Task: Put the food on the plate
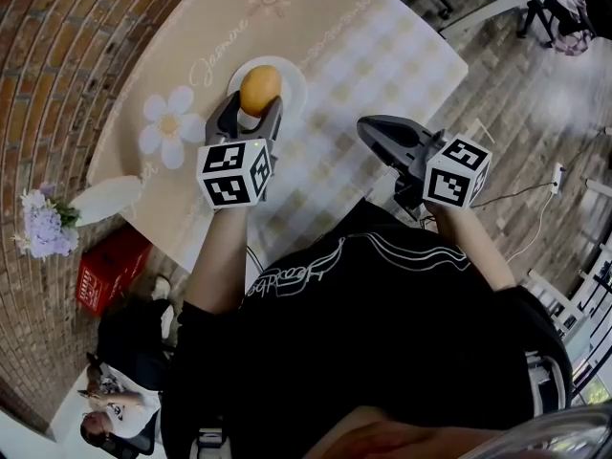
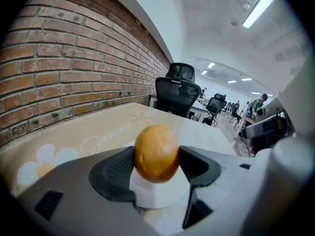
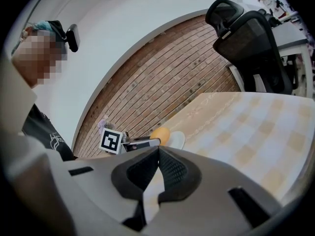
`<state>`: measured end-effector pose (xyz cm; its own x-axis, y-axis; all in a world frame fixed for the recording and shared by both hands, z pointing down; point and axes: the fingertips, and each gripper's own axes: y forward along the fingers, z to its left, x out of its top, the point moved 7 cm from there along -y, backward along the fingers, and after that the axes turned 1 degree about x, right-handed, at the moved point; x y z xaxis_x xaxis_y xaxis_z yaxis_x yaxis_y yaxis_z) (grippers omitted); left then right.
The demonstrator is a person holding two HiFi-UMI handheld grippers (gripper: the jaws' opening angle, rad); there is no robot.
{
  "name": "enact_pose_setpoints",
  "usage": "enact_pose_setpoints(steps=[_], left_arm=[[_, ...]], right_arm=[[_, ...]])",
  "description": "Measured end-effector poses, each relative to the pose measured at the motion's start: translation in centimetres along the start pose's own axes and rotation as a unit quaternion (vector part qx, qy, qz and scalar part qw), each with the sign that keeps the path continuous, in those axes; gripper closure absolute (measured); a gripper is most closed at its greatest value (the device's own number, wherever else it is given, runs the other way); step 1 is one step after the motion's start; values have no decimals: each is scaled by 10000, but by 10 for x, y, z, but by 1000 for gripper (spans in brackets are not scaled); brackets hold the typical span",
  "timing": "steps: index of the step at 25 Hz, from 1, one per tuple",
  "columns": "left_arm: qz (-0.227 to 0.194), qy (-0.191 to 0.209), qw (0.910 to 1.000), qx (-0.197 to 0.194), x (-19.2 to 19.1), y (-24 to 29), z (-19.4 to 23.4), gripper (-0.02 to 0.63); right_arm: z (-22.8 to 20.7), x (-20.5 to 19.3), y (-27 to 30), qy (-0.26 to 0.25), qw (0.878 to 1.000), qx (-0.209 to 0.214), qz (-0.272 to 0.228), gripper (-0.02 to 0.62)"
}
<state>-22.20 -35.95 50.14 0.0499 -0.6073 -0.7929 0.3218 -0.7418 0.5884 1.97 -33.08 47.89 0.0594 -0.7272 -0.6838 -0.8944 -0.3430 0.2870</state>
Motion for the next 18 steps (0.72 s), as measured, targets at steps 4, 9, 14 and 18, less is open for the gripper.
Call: enact_pose_setpoints(steps=[4,9,14,18], left_arm=[[134,53,9999,78,-7,7,3,319],[240,125,9995,135,-13,12,3,319],[311,215,9992,153,-18,15,0,319],[260,223,9993,124,-18,15,0,319]], right_arm=[[-6,0,1,132,9999,17,-46,598],[-11,0,1,175,9998,0,-68,598],[-16,2,-5,253,9996,-45,-143,598],[-17,7,-10,186,9996,-101,-195,598]])
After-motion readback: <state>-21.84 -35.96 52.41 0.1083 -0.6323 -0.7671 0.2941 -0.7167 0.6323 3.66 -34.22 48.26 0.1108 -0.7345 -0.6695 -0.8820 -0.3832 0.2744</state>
